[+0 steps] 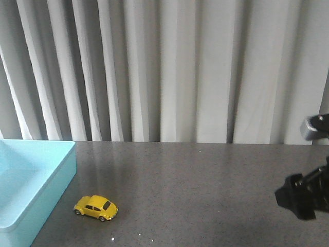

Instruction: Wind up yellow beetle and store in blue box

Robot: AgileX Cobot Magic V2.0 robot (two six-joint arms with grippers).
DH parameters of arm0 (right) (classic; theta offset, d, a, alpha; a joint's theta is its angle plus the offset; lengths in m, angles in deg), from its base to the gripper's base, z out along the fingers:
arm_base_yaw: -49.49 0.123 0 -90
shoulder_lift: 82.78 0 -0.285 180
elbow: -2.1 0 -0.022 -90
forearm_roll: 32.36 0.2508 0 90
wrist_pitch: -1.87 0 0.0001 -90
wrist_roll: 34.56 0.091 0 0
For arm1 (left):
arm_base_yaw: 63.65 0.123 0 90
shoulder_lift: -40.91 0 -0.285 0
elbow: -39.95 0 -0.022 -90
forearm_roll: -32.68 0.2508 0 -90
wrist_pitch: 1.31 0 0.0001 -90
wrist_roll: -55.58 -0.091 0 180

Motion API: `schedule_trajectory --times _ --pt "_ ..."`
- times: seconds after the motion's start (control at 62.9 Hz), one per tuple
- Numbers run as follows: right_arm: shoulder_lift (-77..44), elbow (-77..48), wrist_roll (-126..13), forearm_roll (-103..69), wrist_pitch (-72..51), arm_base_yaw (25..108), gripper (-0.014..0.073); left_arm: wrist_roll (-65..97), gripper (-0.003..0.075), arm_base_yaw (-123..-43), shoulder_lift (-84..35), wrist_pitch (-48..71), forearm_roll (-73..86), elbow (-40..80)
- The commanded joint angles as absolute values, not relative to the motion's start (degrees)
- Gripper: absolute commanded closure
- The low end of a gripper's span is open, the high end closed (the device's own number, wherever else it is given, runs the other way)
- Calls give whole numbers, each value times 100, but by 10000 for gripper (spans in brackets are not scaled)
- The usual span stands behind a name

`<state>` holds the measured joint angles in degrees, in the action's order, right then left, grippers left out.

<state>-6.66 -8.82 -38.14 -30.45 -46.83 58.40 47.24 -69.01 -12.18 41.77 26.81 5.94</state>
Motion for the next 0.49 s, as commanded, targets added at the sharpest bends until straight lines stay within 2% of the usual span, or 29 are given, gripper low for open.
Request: schedule_trajectory --times 0.0,0.207,0.477 --pt "-1265 -1452 -3757 -3054 -3932 5843 15 4733 199 -6897 -1212 3789 2536 770" --pt "-2068 -2450 -3779 -3067 -3632 5843 15 4168 199 -6897 -1499 3681 2471 902" --pt "-2325 -2581 -3807 -3061 -4016 5843 15 2588 199 -6897 -2906 3575 1965 1921"
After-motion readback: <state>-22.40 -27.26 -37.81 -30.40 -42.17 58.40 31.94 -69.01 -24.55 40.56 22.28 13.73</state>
